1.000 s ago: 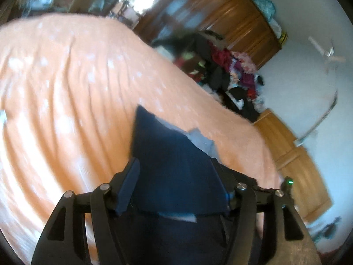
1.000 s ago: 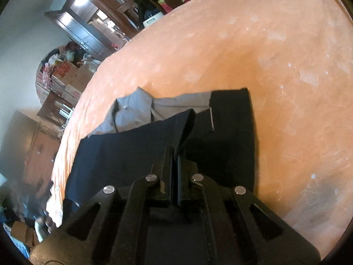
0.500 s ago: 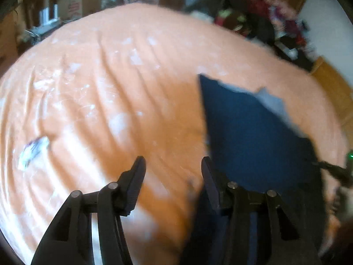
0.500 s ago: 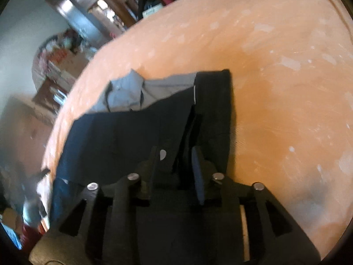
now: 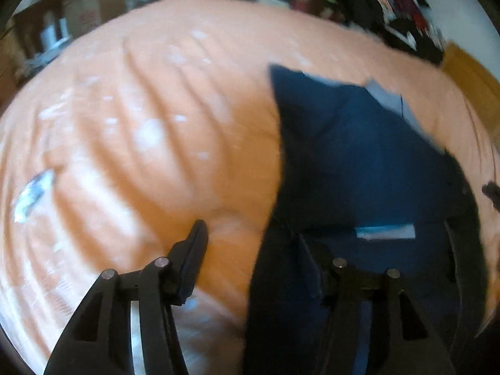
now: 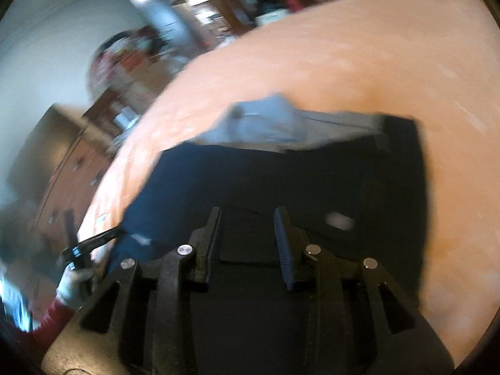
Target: Fold small clothes
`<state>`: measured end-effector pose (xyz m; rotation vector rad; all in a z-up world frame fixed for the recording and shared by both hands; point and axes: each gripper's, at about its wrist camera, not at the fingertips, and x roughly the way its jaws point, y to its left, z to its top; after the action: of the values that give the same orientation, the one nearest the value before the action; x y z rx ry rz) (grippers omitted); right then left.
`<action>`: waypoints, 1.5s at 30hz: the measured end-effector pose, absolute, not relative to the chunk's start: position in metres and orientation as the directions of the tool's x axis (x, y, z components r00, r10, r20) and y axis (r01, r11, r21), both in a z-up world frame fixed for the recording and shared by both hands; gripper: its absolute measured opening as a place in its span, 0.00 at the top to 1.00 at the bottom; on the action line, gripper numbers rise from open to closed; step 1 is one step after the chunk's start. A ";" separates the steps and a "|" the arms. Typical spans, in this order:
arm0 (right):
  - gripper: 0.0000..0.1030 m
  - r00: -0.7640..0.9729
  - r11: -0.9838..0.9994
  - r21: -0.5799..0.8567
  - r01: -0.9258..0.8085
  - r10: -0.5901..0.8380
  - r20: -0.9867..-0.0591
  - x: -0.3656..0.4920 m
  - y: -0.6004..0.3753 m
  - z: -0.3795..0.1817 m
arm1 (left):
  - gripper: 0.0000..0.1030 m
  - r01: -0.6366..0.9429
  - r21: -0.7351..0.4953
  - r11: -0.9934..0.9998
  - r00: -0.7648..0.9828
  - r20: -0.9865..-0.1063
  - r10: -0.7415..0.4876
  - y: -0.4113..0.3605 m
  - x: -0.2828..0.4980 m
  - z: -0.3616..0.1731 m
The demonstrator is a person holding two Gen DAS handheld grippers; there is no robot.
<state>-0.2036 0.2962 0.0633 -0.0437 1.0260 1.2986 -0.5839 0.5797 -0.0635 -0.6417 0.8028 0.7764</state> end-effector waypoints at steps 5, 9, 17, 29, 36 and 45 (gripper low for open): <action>0.69 -0.296 0.051 0.471 -0.881 0.716 -0.632 -0.293 0.417 0.076 | 0.41 -0.790 -0.255 0.557 0.494 -0.803 0.333 0.577 -0.592 -0.071; 0.71 -0.459 -0.171 0.449 -0.877 0.574 -0.678 -0.385 0.513 0.054 | 0.42 -0.788 -0.272 0.552 0.506 -0.798 0.328 0.573 -0.592 -0.072; 0.97 -0.596 -0.061 0.629 -0.775 0.399 -0.697 -0.427 0.600 -0.039 | 0.47 -0.787 -0.334 0.518 0.540 -0.778 0.319 0.570 -0.625 -0.055; 1.00 -0.501 0.010 0.580 -0.815 0.492 -0.712 -0.350 0.616 -0.013 | 0.45 -0.633 -0.406 0.659 0.667 -0.718 0.199 0.562 -0.565 -0.044; 1.00 -0.283 0.247 0.474 -0.845 0.545 -0.789 -0.267 0.636 -0.018 | 0.52 -0.663 -0.465 0.586 0.667 -0.723 0.181 0.564 -0.588 -0.068; 0.91 -0.525 -0.180 0.494 -0.851 0.306 -0.794 -0.393 0.641 0.001 | 0.48 -0.636 -0.518 0.572 0.716 -0.673 0.187 0.551 -0.609 -0.069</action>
<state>-0.3934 0.6408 0.0006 -0.6918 1.2573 1.8132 -0.6092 0.5514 -0.0687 -0.8299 0.6059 0.5185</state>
